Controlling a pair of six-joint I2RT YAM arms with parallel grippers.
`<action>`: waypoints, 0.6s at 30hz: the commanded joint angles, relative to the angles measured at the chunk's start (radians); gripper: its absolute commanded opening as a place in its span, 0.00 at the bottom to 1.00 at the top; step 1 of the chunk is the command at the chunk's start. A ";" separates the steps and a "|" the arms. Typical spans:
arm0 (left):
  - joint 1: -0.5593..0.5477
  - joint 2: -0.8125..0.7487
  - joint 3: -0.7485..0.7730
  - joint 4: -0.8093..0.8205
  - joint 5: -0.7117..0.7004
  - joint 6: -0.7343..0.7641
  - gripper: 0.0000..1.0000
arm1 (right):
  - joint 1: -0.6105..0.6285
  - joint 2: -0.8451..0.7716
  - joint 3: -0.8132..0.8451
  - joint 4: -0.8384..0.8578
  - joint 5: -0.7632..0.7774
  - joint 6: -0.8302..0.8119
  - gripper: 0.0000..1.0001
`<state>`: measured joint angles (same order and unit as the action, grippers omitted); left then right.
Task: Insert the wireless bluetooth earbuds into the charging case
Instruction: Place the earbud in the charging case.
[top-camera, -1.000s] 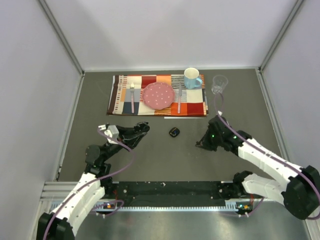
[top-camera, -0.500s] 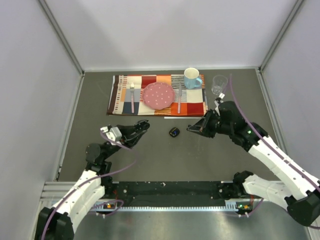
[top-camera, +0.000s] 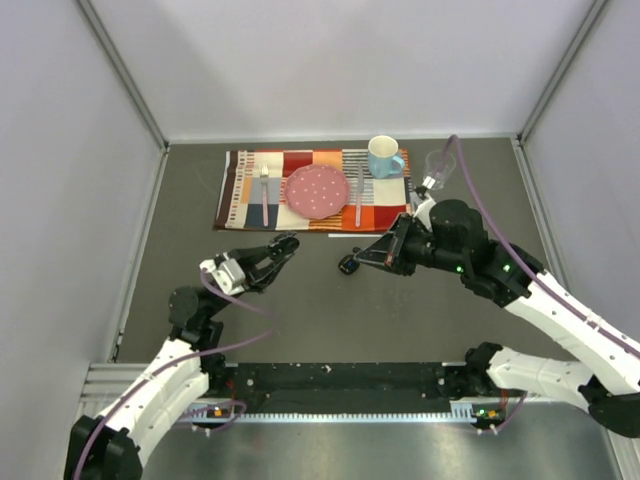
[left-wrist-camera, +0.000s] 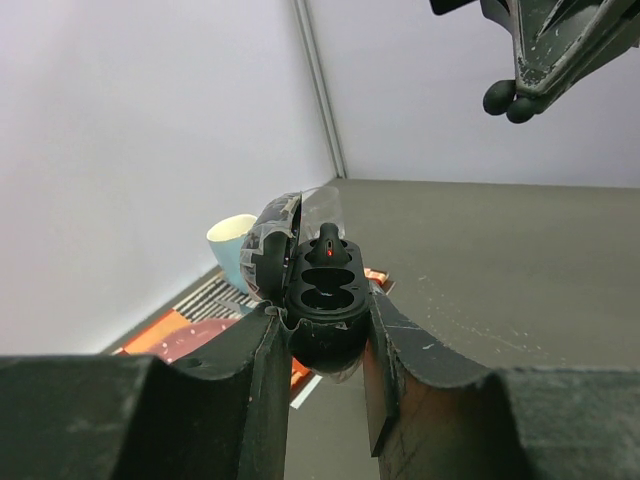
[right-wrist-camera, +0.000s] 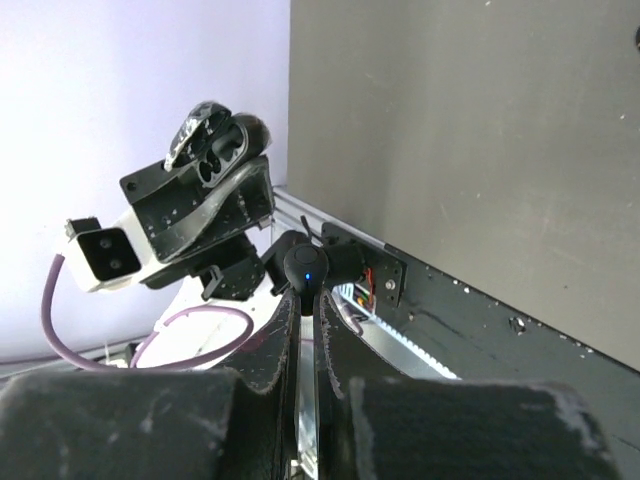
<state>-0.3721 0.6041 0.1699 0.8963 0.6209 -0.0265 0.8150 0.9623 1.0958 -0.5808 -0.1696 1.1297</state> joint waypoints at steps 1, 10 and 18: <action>-0.034 -0.006 0.052 0.052 -0.036 0.068 0.00 | 0.056 0.019 0.082 0.025 0.056 0.041 0.00; -0.145 0.037 0.088 0.004 -0.125 0.198 0.00 | 0.119 0.116 0.209 0.047 0.056 0.113 0.00; -0.177 0.075 0.082 0.058 -0.199 0.214 0.00 | 0.144 0.188 0.297 -0.028 0.081 0.359 0.00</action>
<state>-0.5339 0.6693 0.2245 0.8791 0.4915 0.1566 0.9371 1.1240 1.3117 -0.5770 -0.1165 1.3396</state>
